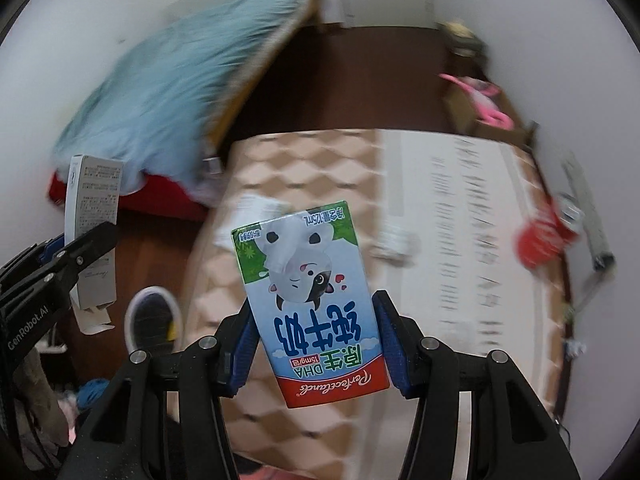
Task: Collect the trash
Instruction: 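Carry the carton and white box over the bin and release both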
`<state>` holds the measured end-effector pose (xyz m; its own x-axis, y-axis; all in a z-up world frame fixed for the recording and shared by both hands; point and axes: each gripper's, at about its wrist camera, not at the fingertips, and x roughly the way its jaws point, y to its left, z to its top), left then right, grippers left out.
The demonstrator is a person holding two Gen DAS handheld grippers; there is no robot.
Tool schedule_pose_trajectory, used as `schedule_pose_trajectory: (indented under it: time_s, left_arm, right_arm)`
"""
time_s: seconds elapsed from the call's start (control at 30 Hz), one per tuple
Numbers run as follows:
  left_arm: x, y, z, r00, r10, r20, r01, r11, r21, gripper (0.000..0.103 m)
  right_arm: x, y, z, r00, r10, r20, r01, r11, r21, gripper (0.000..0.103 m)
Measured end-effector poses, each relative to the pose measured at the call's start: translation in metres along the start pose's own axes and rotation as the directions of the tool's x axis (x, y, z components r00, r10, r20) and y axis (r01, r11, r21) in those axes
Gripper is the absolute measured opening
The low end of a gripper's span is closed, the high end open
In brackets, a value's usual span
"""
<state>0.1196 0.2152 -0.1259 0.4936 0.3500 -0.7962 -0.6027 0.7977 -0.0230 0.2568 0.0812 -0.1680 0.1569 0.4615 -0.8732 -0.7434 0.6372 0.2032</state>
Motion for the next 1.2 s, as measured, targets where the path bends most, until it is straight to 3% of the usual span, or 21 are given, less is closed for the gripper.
schedule_pose_trajectory:
  time_s: [0.27,0.57,0.73,0.9,0.97,1.2]
  left_arm:
    - [-0.031,0.125,-0.031,0.993,0.114,-0.002,-0.113,0.982,-0.151,0.032]
    - [-0.006,0.252,-0.102,0.98,0.156,-0.122,-0.19,0.915,-0.356,0.032]
    - [0.034,0.312,-0.152,0.969,0.093,-0.231,-0.195,0.86,-0.471,0.032]
    - [0.087,0.355,-0.198,0.947,-0.061,-0.316,-0.152,0.781,-0.606,0.032]
    - [0.102,0.368,-0.21,0.939,-0.092,-0.332,-0.152,0.755,-0.638,0.032]
    - [0.124,0.393,-0.225,0.915,-0.123,-0.383,-0.184,0.718,-0.671,0.035]
  right_arm:
    - [0.048,0.142,-0.001,0.991,0.124,-0.056,-0.13,0.984,-0.124,0.056]
    - [0.145,0.273,-0.025,0.961,0.187,-0.205,-0.226,0.956,-0.187,0.056]
    - [0.219,0.319,-0.056,0.925,0.197,-0.326,-0.261,0.951,-0.167,0.056]
    - [0.28,0.343,-0.079,0.894,0.177,-0.411,-0.259,0.954,-0.153,0.056]
    - [0.303,0.351,-0.086,0.884,0.168,-0.437,-0.256,0.955,-0.15,0.056]
    - [0.346,0.375,-0.098,0.868,0.149,-0.473,-0.256,0.952,-0.17,0.058]
